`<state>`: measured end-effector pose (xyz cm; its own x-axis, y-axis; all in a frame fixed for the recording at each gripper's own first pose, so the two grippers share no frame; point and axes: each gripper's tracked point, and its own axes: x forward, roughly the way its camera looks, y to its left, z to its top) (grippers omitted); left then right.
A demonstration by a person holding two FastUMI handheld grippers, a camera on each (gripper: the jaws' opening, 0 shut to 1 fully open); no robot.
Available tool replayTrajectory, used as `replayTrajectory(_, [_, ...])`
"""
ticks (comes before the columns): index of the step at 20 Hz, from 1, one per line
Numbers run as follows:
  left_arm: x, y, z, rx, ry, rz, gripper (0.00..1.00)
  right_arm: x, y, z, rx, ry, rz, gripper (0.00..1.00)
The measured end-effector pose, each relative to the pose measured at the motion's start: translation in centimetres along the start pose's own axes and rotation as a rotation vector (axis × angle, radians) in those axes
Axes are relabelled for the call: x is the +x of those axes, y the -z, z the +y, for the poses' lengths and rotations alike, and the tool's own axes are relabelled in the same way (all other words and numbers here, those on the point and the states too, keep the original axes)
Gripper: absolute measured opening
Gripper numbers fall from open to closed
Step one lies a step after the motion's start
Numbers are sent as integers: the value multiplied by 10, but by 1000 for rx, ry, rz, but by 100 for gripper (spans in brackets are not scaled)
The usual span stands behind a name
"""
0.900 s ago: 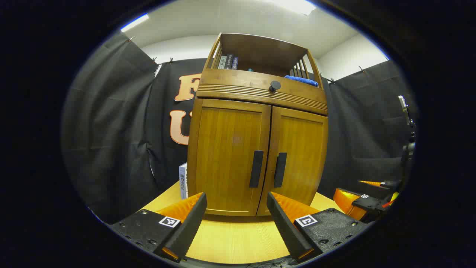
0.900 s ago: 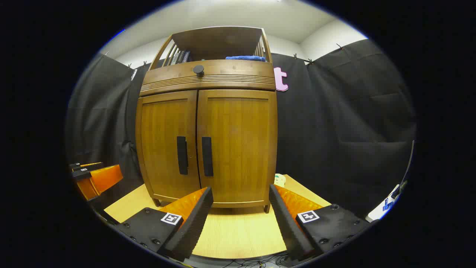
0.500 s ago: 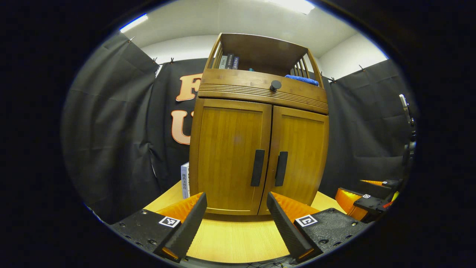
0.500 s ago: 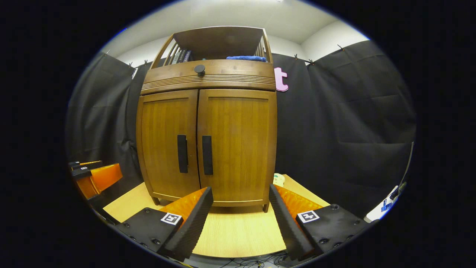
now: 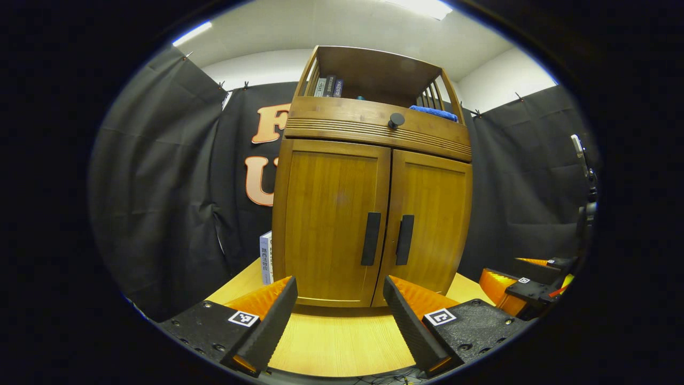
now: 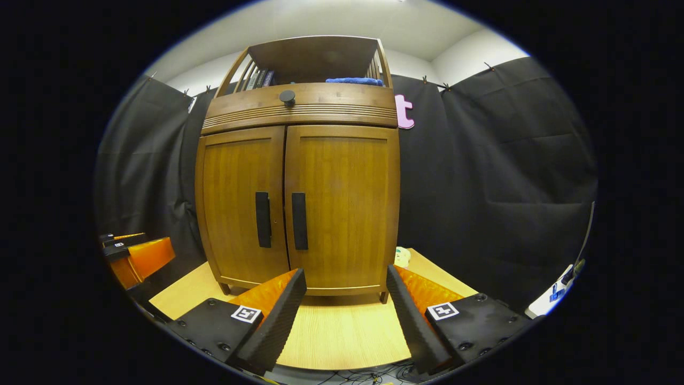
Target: Open the right door of the double-door shoe cabinet with the right hand, and open the left door with the left hand.
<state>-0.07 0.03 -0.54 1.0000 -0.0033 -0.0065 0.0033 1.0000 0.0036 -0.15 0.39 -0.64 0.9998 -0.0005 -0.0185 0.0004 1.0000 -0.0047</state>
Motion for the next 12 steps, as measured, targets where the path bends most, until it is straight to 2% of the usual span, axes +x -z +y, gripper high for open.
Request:
replayTrajectory(5, [0, 3, 2, -5, -4, 4, 97, 13, 4, 15, -11, -27, -5, 98])
replayTrajectory(6, [0, 2, 2, -6, -7, 3, 97, 18, 5, 21, -14, -38, -8, 94])
replayTrajectory(7, [0, 3, 3, -7, -12, 2, 98, 24, 2, 28, -17, -49, -12, 98])
replayTrajectory(12, [-3, 8, 11, -17, -23, 7, 97, 66, -6, 54, -4, -88, -7, 94])
